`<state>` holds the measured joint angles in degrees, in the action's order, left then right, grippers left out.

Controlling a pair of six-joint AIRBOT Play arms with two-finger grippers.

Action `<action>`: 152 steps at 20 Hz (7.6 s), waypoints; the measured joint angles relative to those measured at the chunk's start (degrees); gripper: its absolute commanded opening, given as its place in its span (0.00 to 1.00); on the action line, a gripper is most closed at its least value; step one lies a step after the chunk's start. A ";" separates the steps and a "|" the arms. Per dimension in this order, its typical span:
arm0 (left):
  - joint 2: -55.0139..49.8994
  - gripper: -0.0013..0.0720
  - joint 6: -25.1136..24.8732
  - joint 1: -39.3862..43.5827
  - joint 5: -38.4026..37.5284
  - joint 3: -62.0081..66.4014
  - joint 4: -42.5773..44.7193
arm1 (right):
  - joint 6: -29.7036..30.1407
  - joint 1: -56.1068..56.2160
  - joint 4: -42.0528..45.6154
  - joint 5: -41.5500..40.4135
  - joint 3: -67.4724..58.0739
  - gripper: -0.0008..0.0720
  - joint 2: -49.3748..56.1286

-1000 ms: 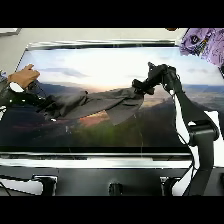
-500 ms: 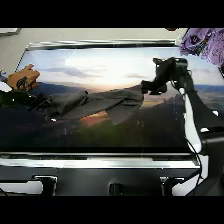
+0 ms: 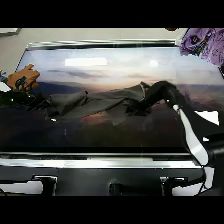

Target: Fold the clothes and pants, and hang the long-sleeved shirts on hangers.

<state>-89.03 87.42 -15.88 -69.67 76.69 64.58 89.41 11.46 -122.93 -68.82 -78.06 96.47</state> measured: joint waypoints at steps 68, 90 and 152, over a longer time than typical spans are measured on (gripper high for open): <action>23.76 0.71 9.29 -8.31 2.27 -24.09 -6.54 | -15.50 -4.13 16.96 -2.54 -35.21 0.06 10.62; 17.90 0.05 16.63 31.32 32.37 -47.28 -29.59 | -14.86 -4.09 17.38 -12.85 -35.21 0.06 9.55; 3.37 0.65 -0.96 -16.76 -6.84 1.97 -0.24 | 8.70 -25.22 6.73 -13.33 -3.26 0.66 -10.86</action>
<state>-85.67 86.46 -32.64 -76.51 78.65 64.34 98.10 -13.76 -116.20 -82.15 -81.32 85.60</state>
